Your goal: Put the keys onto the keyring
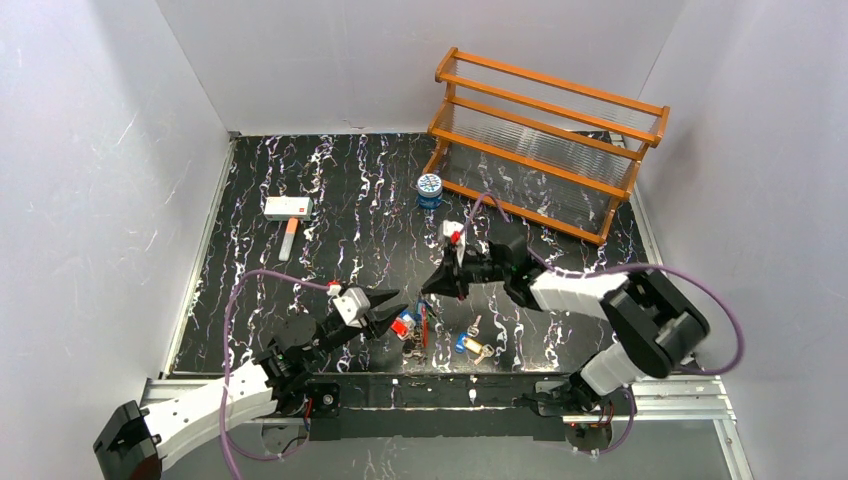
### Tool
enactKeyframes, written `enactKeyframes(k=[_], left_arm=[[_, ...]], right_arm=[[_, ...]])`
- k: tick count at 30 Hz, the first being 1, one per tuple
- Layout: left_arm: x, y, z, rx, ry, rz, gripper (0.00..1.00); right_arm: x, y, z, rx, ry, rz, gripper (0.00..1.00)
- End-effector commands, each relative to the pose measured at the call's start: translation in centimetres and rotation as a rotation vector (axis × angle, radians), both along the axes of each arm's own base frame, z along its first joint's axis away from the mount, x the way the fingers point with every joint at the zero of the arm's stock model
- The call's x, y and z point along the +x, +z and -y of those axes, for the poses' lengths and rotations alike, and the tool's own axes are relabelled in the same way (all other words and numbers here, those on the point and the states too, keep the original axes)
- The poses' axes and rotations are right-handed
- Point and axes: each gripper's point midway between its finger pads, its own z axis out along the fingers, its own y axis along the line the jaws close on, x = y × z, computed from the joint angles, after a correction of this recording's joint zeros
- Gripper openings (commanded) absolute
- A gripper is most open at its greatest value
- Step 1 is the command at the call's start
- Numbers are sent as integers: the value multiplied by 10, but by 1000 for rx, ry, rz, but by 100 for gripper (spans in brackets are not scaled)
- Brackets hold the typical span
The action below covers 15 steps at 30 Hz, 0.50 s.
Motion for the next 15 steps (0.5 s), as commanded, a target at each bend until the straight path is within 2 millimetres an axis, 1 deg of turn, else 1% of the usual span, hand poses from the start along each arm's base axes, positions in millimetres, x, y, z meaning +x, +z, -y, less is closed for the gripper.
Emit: enactKeyframes(k=[1, 3, 8, 12, 15], left_arm=[[4, -9, -2, 35, 30, -44, 35], [3, -13, 0, 50, 20, -54, 34], [3, -25, 6, 101, -2, -79, 34], [3, -31, 10, 120, -21, -61, 33], [3, -31, 14, 125, -35, -48, 32]], right_arm=[[29, -4, -3, -20, -94, -229, 1], [29, -6, -1, -9, -90, -180, 1], [24, -6, 13, 7, -71, 46, 1], [7, -1, 22, 73, -5, 202, 1], [-5, 5, 26, 132, 31, 251, 1]])
